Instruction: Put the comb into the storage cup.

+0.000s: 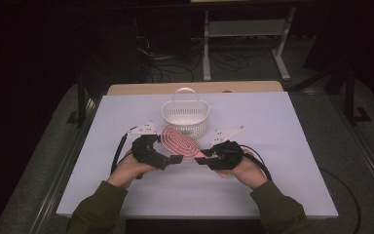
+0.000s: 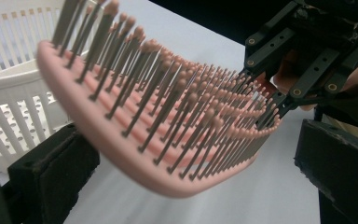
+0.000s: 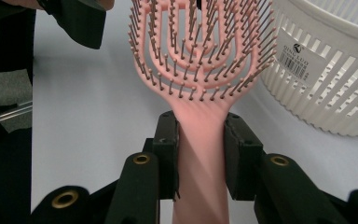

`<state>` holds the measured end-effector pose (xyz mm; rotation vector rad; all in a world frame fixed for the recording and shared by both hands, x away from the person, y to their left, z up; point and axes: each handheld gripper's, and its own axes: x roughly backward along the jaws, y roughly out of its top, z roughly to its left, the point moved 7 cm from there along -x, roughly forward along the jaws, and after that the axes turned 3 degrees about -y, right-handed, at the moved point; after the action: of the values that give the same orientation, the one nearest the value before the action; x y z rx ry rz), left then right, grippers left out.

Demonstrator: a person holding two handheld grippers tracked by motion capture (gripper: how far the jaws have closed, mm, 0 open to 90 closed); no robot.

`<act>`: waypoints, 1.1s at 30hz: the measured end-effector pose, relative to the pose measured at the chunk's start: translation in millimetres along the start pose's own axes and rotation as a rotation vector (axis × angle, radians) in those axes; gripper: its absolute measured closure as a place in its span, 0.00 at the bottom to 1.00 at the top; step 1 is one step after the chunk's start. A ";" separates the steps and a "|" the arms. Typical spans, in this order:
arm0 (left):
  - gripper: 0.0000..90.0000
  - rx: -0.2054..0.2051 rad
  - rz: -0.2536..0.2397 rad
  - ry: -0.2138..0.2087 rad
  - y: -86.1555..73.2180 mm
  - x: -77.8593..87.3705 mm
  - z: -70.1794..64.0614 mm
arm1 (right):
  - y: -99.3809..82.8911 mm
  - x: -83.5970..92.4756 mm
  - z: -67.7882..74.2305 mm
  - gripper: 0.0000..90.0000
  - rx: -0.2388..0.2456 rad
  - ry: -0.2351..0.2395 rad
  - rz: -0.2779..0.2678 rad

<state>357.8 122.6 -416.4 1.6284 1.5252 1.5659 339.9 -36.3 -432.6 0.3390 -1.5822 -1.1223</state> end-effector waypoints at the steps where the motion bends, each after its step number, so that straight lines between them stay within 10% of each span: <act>1: 0.00 0.003 -0.003 0.003 0.4 -0.3 -0.3 | 0.1 -0.4 0.4 0.76 0.000 0.000 -0.001; 33: 0.14 0.079 -0.044 0.039 3.2 2.9 4.6 | -3.7 -8.8 6.4 0.76 0.042 -0.020 0.003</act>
<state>362.5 125.9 -413.7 1.6043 1.6514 1.5411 336.1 -28.8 -440.4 0.3540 -1.6255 -1.0949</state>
